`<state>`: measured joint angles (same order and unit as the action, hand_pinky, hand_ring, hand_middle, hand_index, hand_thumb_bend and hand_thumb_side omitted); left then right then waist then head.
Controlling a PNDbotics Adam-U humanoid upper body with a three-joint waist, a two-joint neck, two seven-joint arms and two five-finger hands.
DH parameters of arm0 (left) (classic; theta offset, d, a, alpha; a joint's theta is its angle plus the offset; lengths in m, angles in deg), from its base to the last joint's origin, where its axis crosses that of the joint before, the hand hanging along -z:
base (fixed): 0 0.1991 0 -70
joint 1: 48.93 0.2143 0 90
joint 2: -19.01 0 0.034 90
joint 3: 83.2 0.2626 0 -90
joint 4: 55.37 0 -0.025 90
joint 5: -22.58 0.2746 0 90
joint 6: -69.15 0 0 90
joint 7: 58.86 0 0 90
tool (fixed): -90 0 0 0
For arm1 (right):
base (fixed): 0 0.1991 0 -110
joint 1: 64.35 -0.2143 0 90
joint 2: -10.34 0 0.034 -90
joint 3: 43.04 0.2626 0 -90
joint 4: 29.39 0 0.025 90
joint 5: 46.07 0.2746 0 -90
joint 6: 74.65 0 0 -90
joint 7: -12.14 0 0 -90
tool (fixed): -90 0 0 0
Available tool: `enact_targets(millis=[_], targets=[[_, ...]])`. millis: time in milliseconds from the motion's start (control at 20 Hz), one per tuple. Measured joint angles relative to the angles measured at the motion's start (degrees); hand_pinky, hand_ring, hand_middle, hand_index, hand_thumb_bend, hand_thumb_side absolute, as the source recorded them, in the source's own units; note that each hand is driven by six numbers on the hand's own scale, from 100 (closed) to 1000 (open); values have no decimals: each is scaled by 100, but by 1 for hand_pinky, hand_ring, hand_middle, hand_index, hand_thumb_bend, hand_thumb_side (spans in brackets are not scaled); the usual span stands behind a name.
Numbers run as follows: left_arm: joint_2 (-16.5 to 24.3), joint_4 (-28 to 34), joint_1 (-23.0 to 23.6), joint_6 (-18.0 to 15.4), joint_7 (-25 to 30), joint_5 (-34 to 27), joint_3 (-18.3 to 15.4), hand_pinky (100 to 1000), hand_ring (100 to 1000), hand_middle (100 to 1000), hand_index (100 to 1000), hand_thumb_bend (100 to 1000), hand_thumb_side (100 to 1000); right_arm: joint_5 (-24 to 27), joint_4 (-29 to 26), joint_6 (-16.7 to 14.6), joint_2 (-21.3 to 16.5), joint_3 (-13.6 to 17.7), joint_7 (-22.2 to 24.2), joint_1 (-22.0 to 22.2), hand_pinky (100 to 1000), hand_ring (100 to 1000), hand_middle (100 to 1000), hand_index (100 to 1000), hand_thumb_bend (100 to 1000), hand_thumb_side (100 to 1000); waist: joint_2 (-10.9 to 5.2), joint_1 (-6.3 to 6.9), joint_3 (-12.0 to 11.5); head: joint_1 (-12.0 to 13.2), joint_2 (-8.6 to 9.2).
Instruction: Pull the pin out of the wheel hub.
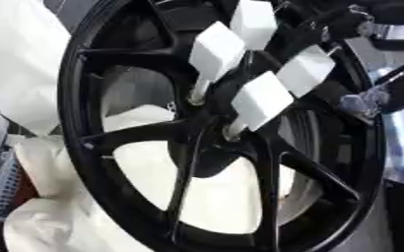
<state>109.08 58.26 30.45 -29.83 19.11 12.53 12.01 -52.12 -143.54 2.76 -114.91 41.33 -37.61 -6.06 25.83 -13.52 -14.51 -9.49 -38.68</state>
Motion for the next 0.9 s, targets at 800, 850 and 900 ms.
enact_targets(millis=[800,850,900], targets=[[-48,0,-33,15,39,-21,23,658,779,611,724,142,837,-298,57,-75,0,-45,-126,3,956,903,731,867,100,319,41,0,-32,-29,27],[-48,0,-43,15,39,-23,23,658,779,611,724,142,837,-298,59,-73,0,-47,-130,2,952,898,703,855,100,315,41,0,-33,-31,27],[-48,0,-47,16,40,-25,23,658,779,611,723,142,837,-297,59,-66,0,-48,-138,-2,949,892,665,834,100,305,42,0,-35,-35,27]])
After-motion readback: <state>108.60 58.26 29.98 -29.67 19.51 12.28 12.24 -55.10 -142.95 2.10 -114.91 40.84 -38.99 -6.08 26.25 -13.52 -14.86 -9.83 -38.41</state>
